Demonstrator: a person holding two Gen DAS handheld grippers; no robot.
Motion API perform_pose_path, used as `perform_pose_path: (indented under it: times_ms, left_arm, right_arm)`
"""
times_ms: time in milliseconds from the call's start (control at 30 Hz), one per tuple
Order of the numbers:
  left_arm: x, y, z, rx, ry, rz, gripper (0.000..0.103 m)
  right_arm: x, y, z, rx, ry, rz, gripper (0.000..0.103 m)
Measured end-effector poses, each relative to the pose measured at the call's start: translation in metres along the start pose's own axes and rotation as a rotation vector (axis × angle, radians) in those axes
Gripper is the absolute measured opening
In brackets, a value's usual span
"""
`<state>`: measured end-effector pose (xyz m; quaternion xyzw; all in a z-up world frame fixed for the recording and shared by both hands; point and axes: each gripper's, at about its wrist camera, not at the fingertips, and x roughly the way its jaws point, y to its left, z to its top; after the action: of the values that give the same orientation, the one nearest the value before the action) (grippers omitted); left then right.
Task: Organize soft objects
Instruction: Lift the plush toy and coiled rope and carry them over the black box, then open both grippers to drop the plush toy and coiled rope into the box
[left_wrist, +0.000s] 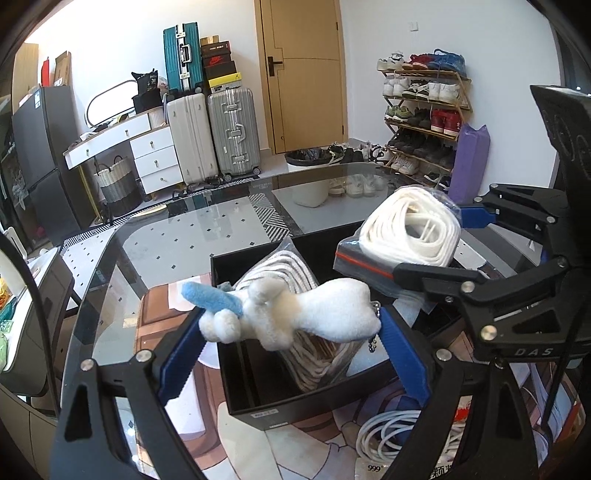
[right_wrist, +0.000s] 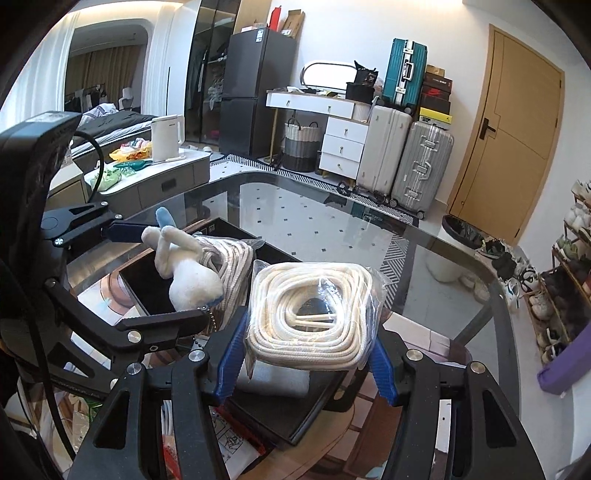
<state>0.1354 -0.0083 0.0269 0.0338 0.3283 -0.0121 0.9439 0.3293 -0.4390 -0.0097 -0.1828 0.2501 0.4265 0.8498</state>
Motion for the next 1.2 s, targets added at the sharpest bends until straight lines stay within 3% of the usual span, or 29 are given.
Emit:
perform_pose_path:
  times_ms: [500, 600, 733, 867, 1000, 1200]
  left_arm:
    - [0.003, 0.002, 0.002, -0.014, 0.041, -0.012, 0.091]
    - [0.002, 0.003, 0.001, -0.013, 0.046, -0.020, 0.092]
    - [-0.001, 0.006, 0.001, -0.035, 0.053, -0.039, 0.097]
    - [-0.006, 0.008, 0.000, -0.049, 0.041, -0.038, 0.103]
    - [-0.014, 0.009, -0.002, -0.059, 0.030, -0.054, 0.103]
    - [-0.028, 0.012, -0.012, -0.077, 0.019, -0.056, 0.103]
  right_arm:
    - [0.010, 0.001, 0.003, -0.041, 0.021, 0.027, 0.061]
    - [0.007, 0.000, 0.002, -0.046, 0.011, 0.026, 0.067]
    - [-0.003, -0.003, -0.001, -0.047, -0.028, -0.012, 0.084]
    - [-0.016, -0.009, -0.005, -0.020, -0.043, -0.013, 0.088]
    - [-0.029, -0.013, -0.012, 0.030, -0.048, 0.008, 0.098]
    - [-0.039, -0.009, -0.027, 0.140, -0.018, 0.056, 0.101]
